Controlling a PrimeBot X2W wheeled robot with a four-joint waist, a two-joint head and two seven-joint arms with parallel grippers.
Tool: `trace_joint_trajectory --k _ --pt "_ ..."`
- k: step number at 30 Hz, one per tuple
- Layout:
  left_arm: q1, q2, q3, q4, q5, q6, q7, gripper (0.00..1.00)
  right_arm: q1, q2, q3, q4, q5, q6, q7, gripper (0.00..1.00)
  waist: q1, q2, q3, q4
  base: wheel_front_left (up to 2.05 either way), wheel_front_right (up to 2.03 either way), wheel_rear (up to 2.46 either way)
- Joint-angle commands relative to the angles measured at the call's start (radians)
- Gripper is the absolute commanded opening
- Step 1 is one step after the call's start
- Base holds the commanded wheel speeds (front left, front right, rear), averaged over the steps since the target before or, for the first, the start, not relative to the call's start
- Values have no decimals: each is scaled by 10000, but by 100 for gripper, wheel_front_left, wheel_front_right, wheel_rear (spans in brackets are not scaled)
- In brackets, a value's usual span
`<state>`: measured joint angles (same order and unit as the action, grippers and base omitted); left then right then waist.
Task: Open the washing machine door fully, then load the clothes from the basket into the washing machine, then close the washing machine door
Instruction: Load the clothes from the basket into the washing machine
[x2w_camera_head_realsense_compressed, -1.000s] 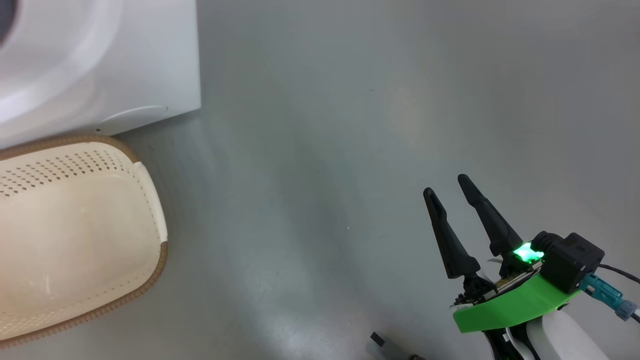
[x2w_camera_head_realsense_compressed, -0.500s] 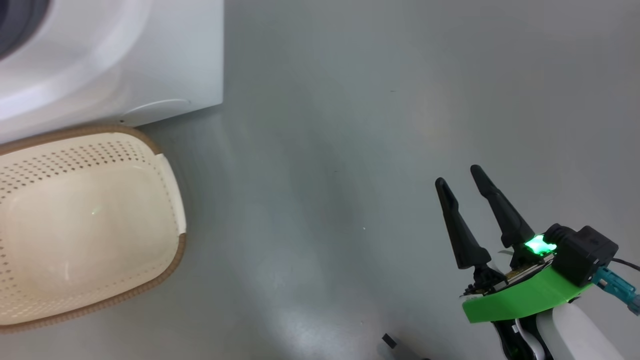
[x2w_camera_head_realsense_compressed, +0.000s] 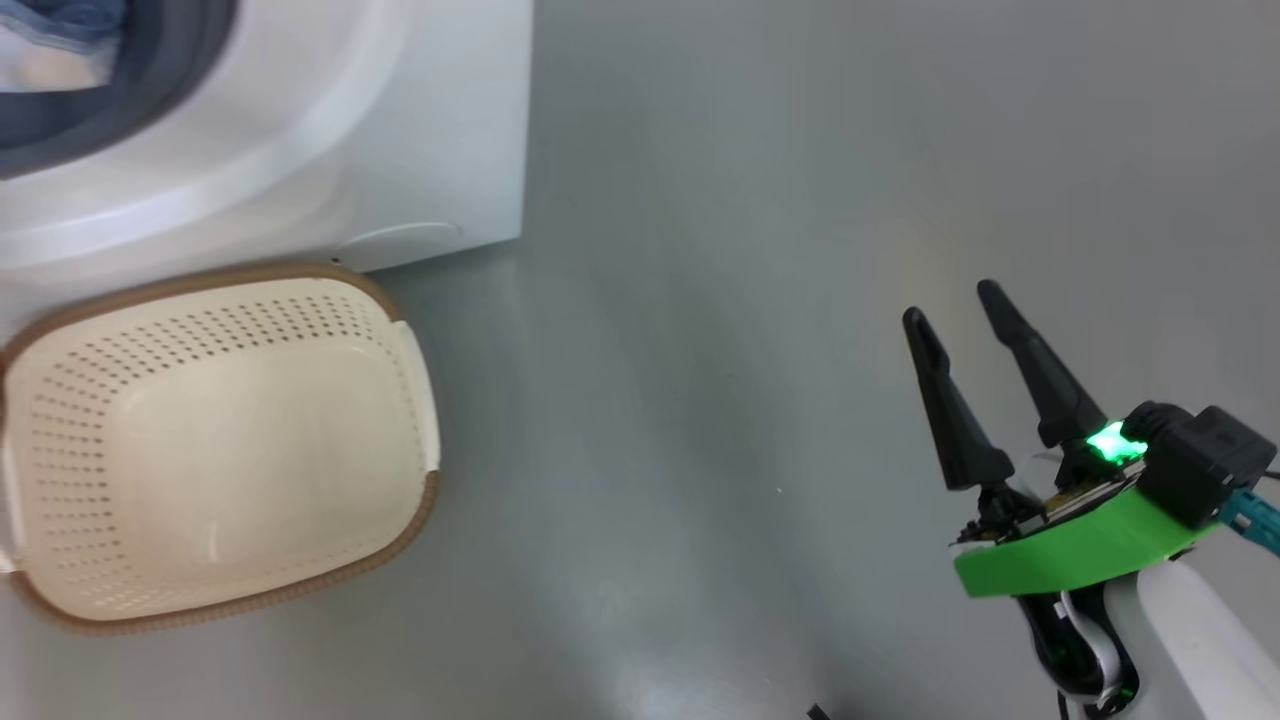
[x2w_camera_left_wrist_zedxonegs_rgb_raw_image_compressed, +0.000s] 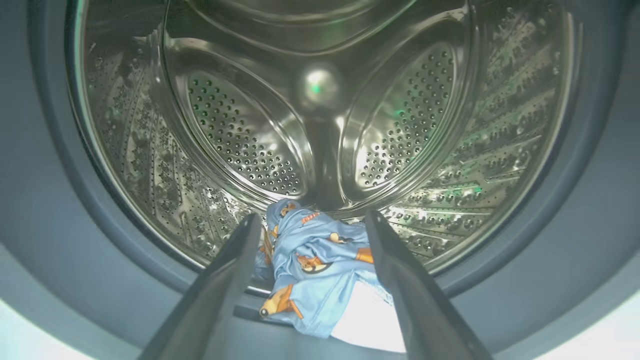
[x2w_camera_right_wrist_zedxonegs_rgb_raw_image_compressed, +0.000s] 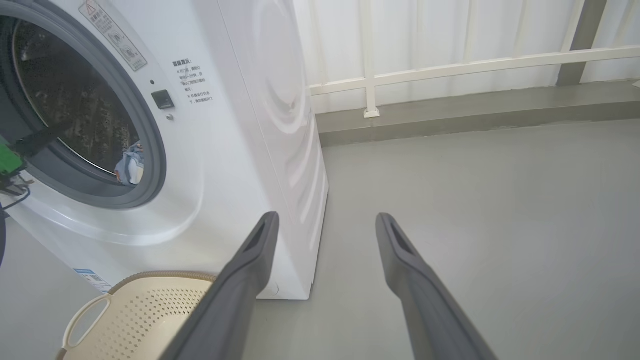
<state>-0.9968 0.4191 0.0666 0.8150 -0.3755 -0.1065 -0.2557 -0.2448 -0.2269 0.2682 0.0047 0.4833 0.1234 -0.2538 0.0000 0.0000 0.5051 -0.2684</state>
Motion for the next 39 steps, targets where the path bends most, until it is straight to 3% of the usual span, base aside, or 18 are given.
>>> trace_joint_trajectory --k 1,12,20,28,39 --pt "359 356 300 -419 121 -86 -60 100 -70 -225 94 -139 -55 73 -80 100 0 0 -310 311 0 0 0" --pt "3144 -936 1182 -1798 605 -212 -60 100 -138 -649 -44 376 162 73 -80 100 0 0 -1560 1076 0 0 0" --pt "4851 -1726 1091 -2551 838 -237 -61 100 356 -1025 -229 528 305 73 -80 100 0 0 -2387 1656 0 0 0" --pt "6392 -2210 491 -3393 845 -240 -61 100 1365 -1240 -713 430 362 73 -80 100 0 0 -3234 2221 0 0 0" --pt "8144 -2556 726 -4413 1056 -190 -61 100 2645 -1261 -1342 216 419 73 -80 100 0 0 -4070 2640 0 0 0"
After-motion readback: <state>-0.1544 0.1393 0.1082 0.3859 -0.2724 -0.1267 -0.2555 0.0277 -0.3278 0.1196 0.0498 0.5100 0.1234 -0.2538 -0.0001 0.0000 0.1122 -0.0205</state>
